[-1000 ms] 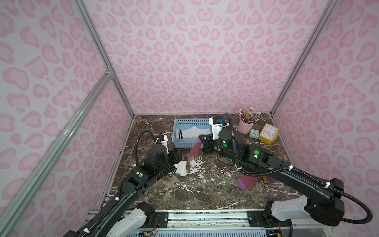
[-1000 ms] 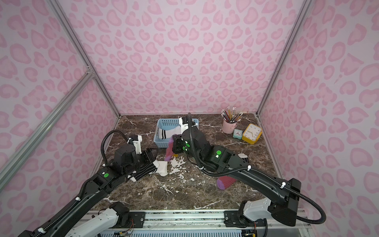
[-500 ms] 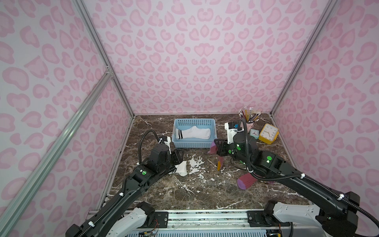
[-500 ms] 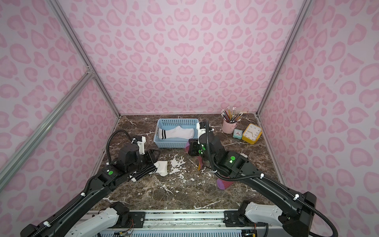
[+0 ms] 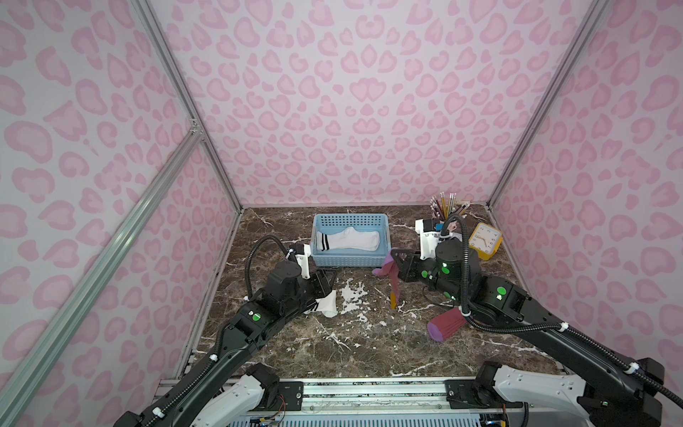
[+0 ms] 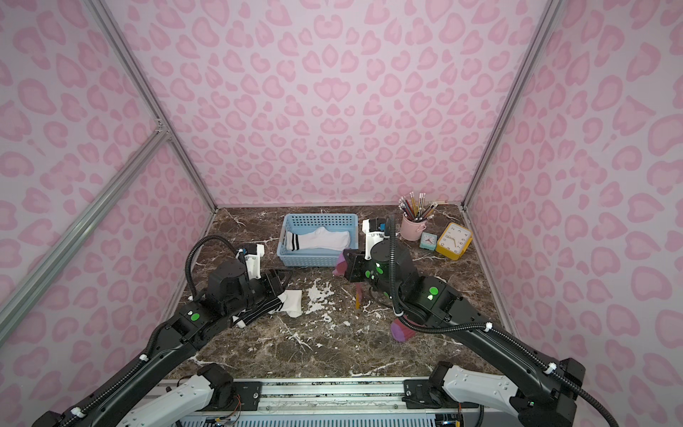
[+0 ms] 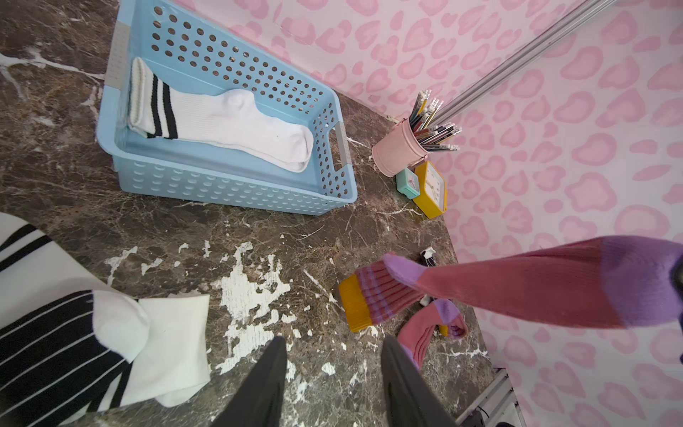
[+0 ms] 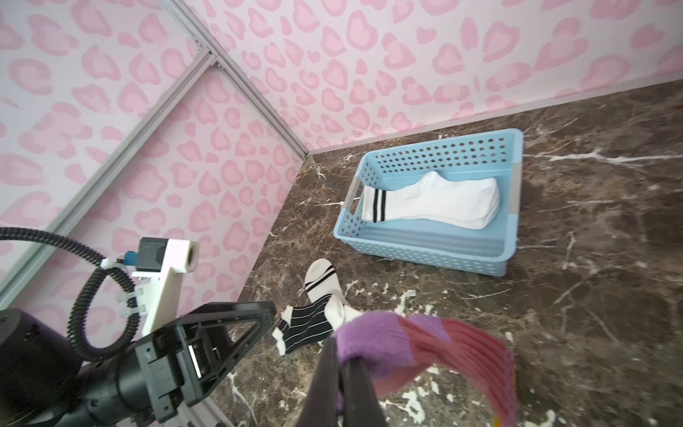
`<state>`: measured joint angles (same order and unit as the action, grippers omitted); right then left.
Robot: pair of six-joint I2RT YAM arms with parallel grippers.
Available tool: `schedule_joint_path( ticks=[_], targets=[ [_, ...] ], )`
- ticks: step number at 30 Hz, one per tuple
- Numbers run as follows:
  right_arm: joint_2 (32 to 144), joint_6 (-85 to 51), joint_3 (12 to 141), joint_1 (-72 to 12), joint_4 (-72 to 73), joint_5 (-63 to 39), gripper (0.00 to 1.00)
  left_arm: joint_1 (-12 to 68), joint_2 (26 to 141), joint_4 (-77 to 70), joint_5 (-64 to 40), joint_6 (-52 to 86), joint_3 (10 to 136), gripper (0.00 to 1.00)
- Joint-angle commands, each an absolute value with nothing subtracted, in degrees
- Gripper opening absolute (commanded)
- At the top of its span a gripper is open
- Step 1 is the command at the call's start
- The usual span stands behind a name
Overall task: Place the socks together as a pair
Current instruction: Flatten out the sock at the center of the board.
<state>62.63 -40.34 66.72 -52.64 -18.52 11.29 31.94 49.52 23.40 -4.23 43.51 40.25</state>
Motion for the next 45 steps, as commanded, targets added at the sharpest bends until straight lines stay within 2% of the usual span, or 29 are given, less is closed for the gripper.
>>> schedule_joint_path(
  ticks=[1, 6, 11, 18, 21, 25, 28, 29, 33, 40, 45],
  targets=[
    [64.23, -45.77, 69.09, -57.23, -10.42, 19.19, 0.0, 31.9, 48.71, 21.94, -2.38, 43.62, 40.23, 0.46],
    [66.72, -52.32, 71.31, -61.08, -4.92, 24.72, 0.0, 31.91, 46.58, 24.46, 2.46, 44.98, 40.77, 0.46],
    [65.16, -59.51, 67.53, -60.04, -8.5, 31.47, 0.0, 31.9, 45.7, 24.94, 3.0, 45.13, 40.45, 0.47],
    [58.59, -70.47, 43.45, -46.24, -9.49, 22.15, 0.0, 31.91, 47.44, 23.02, 1.22, 45.84, 38.02, 0.46],
    [52.42, -71.44, 33.8, -42.64, -8.77, 22.81, 0.0, 32.14, 47.7, 21.7, 0.16, 46.48, 36.43, 0.46],
    [43.08, -72.52, 26.6, -38.16, -12.16, 24.18, 0.16, 33.91, 48.24, 19.61, -0.54, 48.44, 33.45, 0.45],
    [37.91, -70.56, 23.83, -33.39, -13.34, 22.11, 0.35, 36.61, 49.01, 18.56, 0.14, 50.2, 31.68, 0.45],
    [37.16, -69.41, 23.41, -31.79, -13.49, 21.08, 0.43, 37.66, 49.42, 18.28, 0.38, 50.77, 31.18, 0.46],
    [39.22, -64.69, 24.26, -25.7, -14.65, 16.3, 0.57, 41.92, 51.47, 16.45, 1.02, 53.93, 29.76, 0.48],
    [49.06, -55.92, 27.73, -15.8, -11.29, 6.71, 0.58, 51.61, 58.08, 8.92, 1.77, 61.95, 27.37, 0.51],
    [53.48, -52.58, 30.14, -12.75, -10.87, 6.07, 0.57, 55.2, 62.98, 7.05, 2.99, 64.94, 28.09, 0.51]
  ],
)
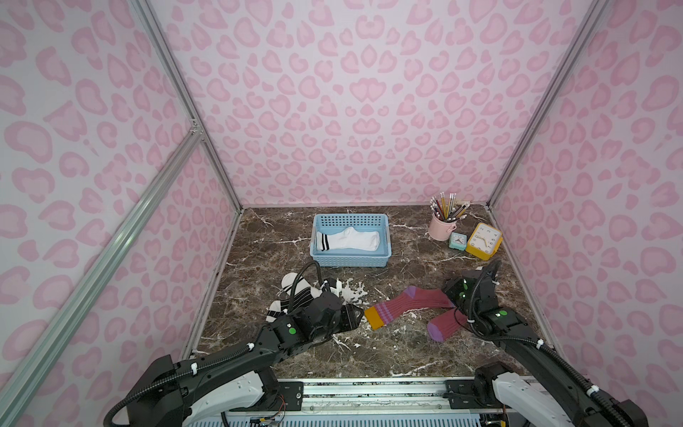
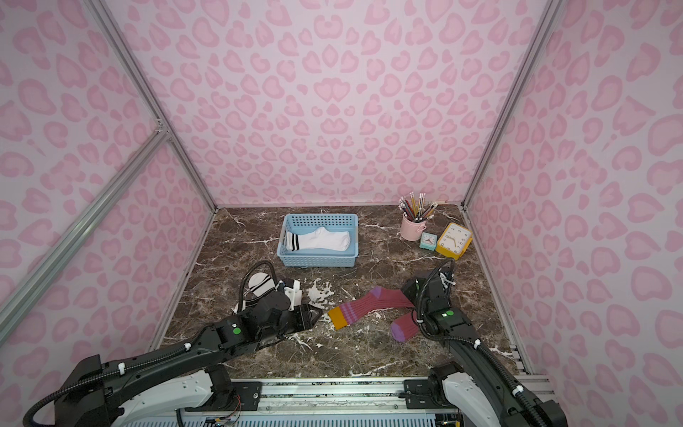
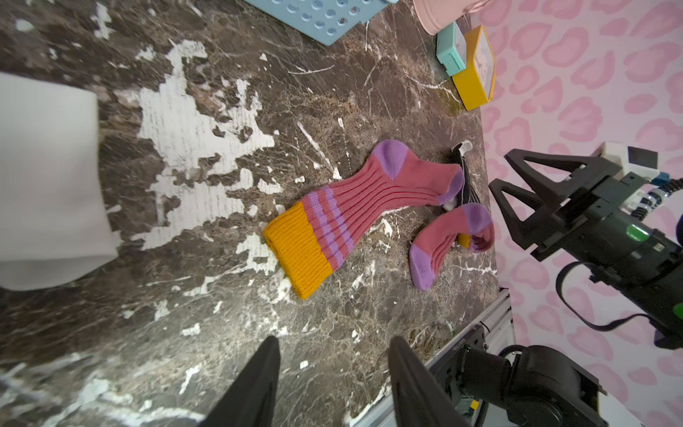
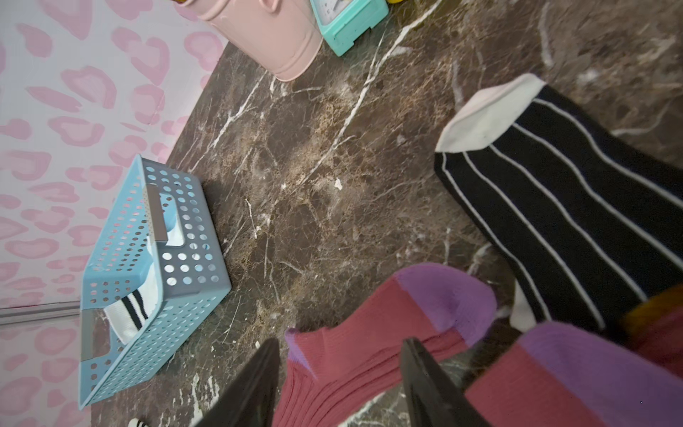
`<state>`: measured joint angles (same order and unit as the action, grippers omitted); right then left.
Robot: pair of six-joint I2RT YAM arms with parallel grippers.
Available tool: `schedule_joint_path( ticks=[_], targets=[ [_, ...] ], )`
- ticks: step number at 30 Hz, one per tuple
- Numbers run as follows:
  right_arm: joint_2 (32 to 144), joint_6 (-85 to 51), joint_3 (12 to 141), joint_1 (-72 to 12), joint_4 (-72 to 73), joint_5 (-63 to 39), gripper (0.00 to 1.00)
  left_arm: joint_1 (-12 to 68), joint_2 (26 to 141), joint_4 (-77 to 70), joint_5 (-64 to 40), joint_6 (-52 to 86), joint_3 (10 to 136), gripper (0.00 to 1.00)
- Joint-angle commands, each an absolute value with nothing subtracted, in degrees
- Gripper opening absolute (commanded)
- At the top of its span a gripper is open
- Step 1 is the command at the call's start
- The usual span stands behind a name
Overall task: Place the socks together as a pair
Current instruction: Flatten out the sock at the center of the board, then adjust the sock at the center of the board.
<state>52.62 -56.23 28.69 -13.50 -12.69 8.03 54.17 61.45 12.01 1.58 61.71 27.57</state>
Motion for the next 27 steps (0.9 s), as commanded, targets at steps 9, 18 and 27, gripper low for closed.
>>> schedule_joint_path(
  ticks=[9, 18, 27],
  targets=[
    [56.06, -47.58, 29.12, -12.58, -11.36, 2.17, 0.37, 60.26, 74.05, 7.17, 5.34, 69.13, 32.04, 0.44],
    [56.78, -46.23, 28.04, -12.66, -10.9, 1.05, 0.31, 60.38, 83.35, 9.67, 7.58, 70.32, 36.78, 0.44],
    [56.42, -45.88, 27.95, -12.67, -11.14, 1.41, 0.3, 60.38, 90.75, 12.67, 9.76, 70.52, 41.22, 0.43]
  ],
)
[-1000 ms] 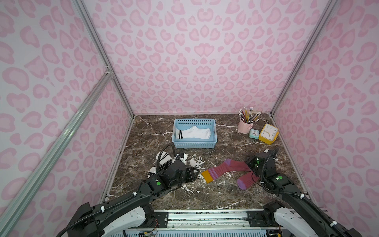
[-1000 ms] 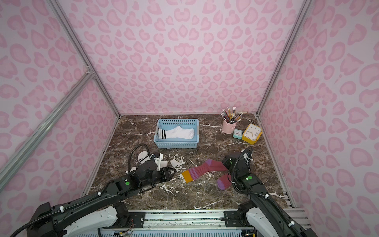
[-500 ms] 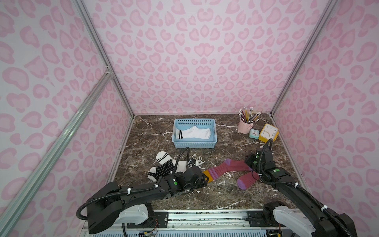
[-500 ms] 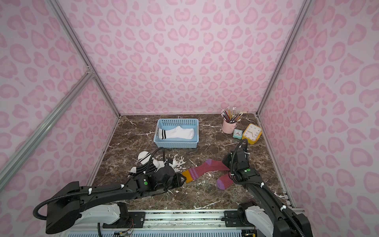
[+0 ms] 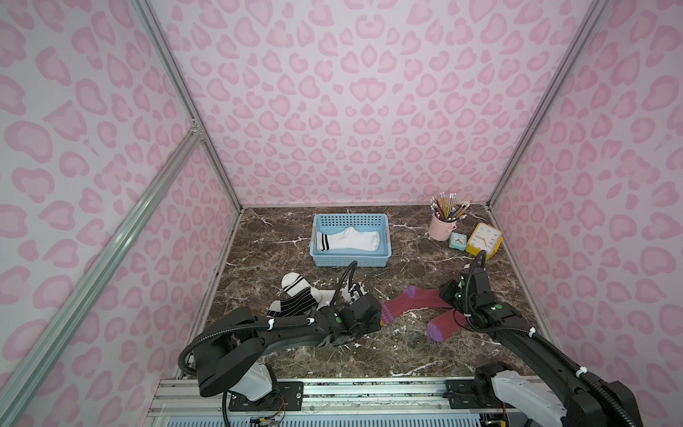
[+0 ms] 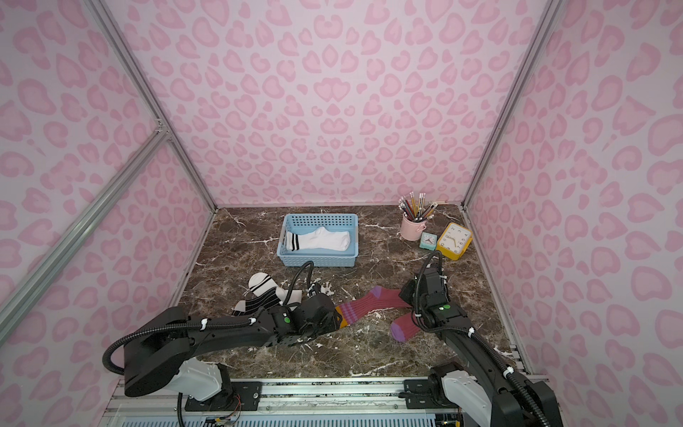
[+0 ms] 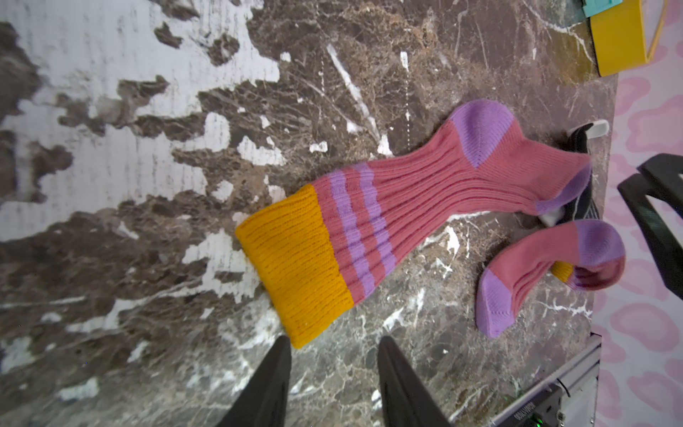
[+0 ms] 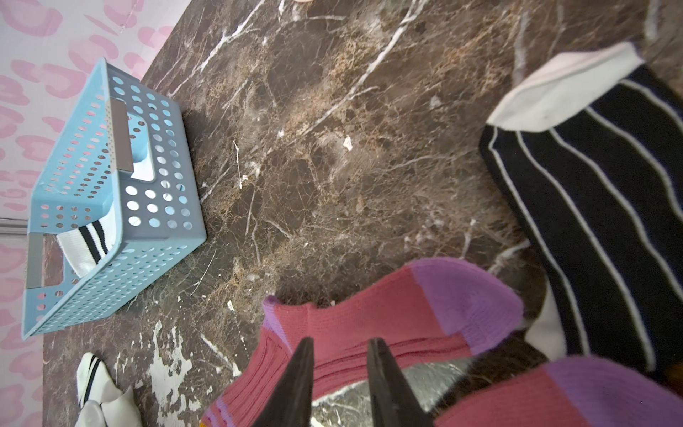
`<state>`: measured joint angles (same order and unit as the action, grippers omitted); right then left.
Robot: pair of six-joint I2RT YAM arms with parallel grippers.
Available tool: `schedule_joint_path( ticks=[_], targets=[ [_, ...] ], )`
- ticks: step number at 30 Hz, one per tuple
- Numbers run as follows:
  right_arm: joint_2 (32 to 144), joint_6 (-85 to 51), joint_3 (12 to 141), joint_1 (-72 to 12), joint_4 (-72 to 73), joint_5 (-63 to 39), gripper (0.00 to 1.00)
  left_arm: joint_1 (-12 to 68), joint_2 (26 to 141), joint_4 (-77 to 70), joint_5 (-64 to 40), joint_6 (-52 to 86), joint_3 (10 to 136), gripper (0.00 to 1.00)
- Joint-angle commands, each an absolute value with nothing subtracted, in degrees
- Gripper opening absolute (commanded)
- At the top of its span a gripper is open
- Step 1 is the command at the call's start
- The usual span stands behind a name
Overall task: Place the socks together as a pair
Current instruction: Adjust the sock at the center of the board.
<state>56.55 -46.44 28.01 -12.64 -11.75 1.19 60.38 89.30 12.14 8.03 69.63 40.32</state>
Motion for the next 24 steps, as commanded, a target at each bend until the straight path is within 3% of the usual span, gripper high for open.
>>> schedule_joint_path(
  ticks=[1, 10, 15, 20, 24],
  targets=[
    [56.56, -45.88, 28.0, -12.67, -11.16, 1.28, 0.3, 60.38, 91.74, 13.15, 9.71, 70.66, 41.54, 0.43],
    [56.39, -46.09, 27.61, -12.74, -11.03, 0.99, 0.29, 60.29, 95.24, 12.95, 10.47, 71.81, 41.91, 0.42],
    [56.34, -45.9, 27.62, -13.4, -11.07, 0.96, 0.29, 59.75, 97.2, 11.71, 10.17, 71.14, 42.81, 0.26],
    [57.1, -44.49, 29.52, -15.86, -12.36, 2.73, 0.28, 57.94, 93.68, 14.26, 13.0, 68.55, 43.49, 0.04],
    [59.25, -43.77, 30.94, -19.27, -11.36, 3.4, 0.28, 56.31, 88.6, 19.04, 17.55, 65.07, 44.47, 0.03]
  ],
)
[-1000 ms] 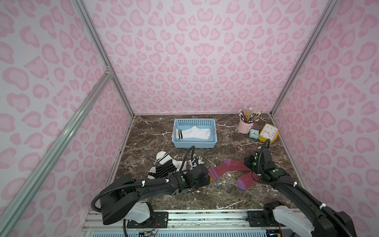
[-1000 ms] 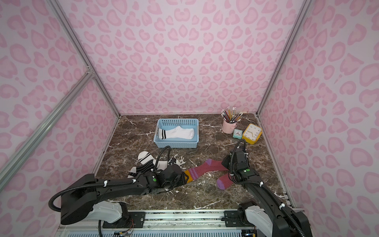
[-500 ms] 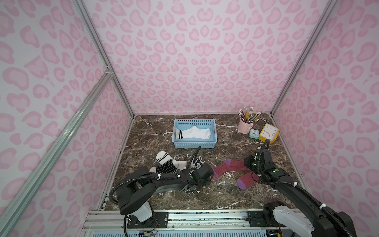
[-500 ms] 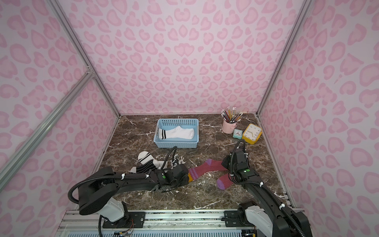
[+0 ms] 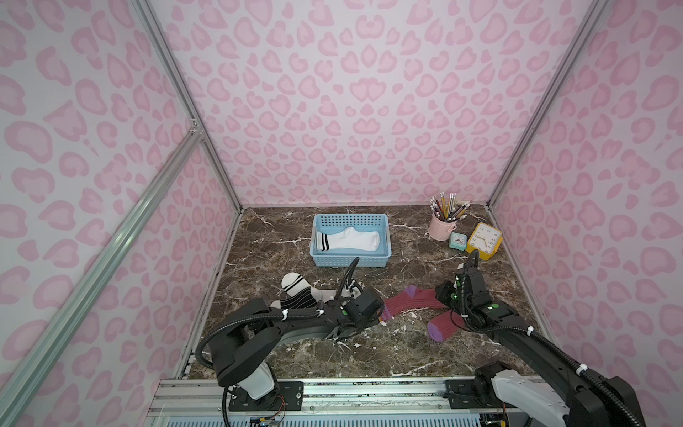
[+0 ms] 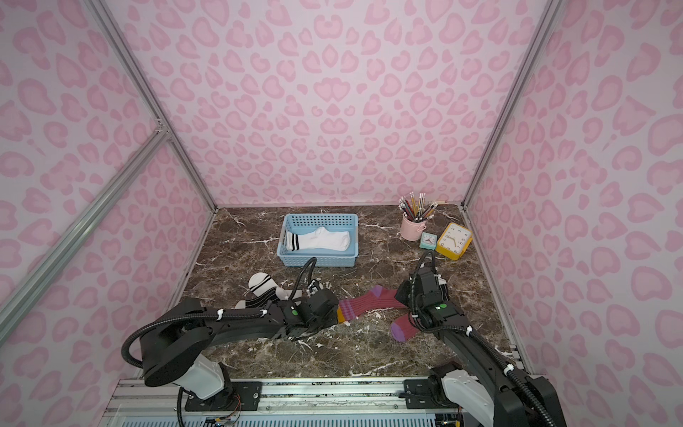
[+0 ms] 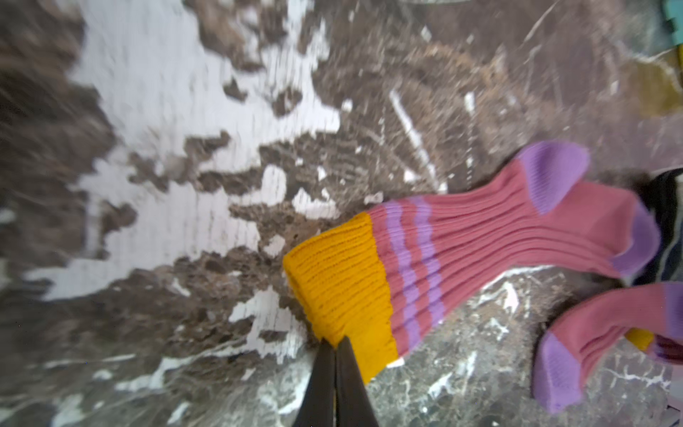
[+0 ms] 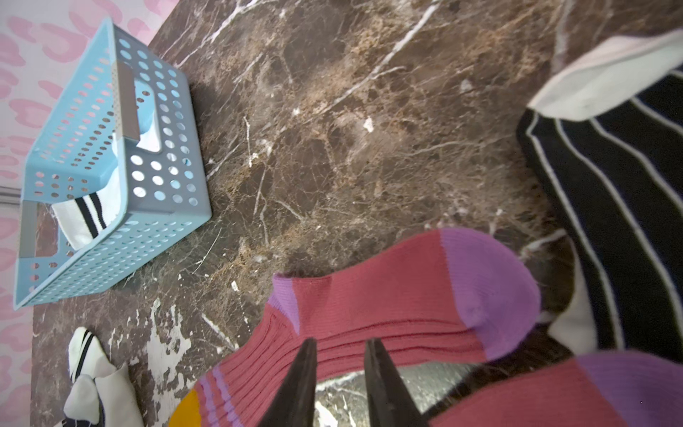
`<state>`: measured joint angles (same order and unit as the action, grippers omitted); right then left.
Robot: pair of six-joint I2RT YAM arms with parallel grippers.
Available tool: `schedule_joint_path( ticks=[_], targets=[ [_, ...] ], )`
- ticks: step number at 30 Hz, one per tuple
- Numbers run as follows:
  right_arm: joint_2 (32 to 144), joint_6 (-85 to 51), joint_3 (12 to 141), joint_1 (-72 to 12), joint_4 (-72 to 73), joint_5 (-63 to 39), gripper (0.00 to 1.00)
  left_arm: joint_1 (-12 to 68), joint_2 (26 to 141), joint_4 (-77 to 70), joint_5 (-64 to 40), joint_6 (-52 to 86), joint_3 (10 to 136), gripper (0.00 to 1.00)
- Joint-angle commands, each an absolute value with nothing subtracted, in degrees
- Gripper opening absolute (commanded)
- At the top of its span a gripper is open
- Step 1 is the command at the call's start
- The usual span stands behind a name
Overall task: Place the socks together as a pair
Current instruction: Adjust the sock at the center of the board.
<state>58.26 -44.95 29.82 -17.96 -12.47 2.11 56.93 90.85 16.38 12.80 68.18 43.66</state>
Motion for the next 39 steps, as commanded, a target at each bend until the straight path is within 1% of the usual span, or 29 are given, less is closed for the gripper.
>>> schedule_joint_path(
  ticks=[1, 4, 6, 8, 11, 15, 18, 27, 33, 38, 39],
  targets=[
    [60.26, -43.93, 31.07, -19.84, -10.72, 3.11, 0.28, 55.85, 87.25, 19.42, 18.09, 63.97, 44.25, 0.03],
    [63.65, -44.46, 31.63, -21.61, -8.71, 1.87, 0.27, 54.86, 84.9, 20.27, 18.68, 60.38, 44.32, 0.03],
    [66.05, -45.07, 32.23, -22.47, -7.96, 1.38, 0.24, 54.67, 84.06, 21.43, 19.82, 59.06, 44.41, 0.03],
    [68.86, -45.62, 33.06, -22.93, -7.07, -0.07, 0.2, 54.58, 83.18, 21.68, 20.63, 58.76, 43.72, 0.03],
    [73.18, -46.38, 33.5, -24.06, -4.31, -1.56, 0.19, 54.43, 82.36, 20.8, 20.74, 58.23, 42.2, 0.03],
    [78.85, -47.56, 34.5, -25.02, -1.7, -2.31, 0.12, 54.23, 82.35, 20.52, 20.56, 57.92, 41.63, 0.03],
    [81.74, -48.23, 35.34, -25.05, -0.49, -1.67, 0.11, 54.18, 82.18, 20.49, 21.17, 58.13, 41.41, 0.03],
    [85.82, -50.86, 33.97, -23.26, 0.72, 1.91, 0.09, 52.44, 81.75, 20.01, 21.5, 60.06, 38.23, 0.03],
    [84.41, -52.14, 32.22, -22.15, 0.87, 2.28, 0.08, 51.94, 80.78, 17.43, 20.22, 61.06, 35.87, 0.03],
    [80.57, -48.23, 35.25, -25.94, 0.04, 1.04, 0.14, 51.86, 80.11, 14.63, 17.06, 59.67, 36.03, 0.04],
    [80.29, -47.28, 36.57, -26.94, -0.57, 0.93, 0.14, 51.86, 79.98, 14.11, 16.37, 59.22, 36.16, 0.06]
  ],
)
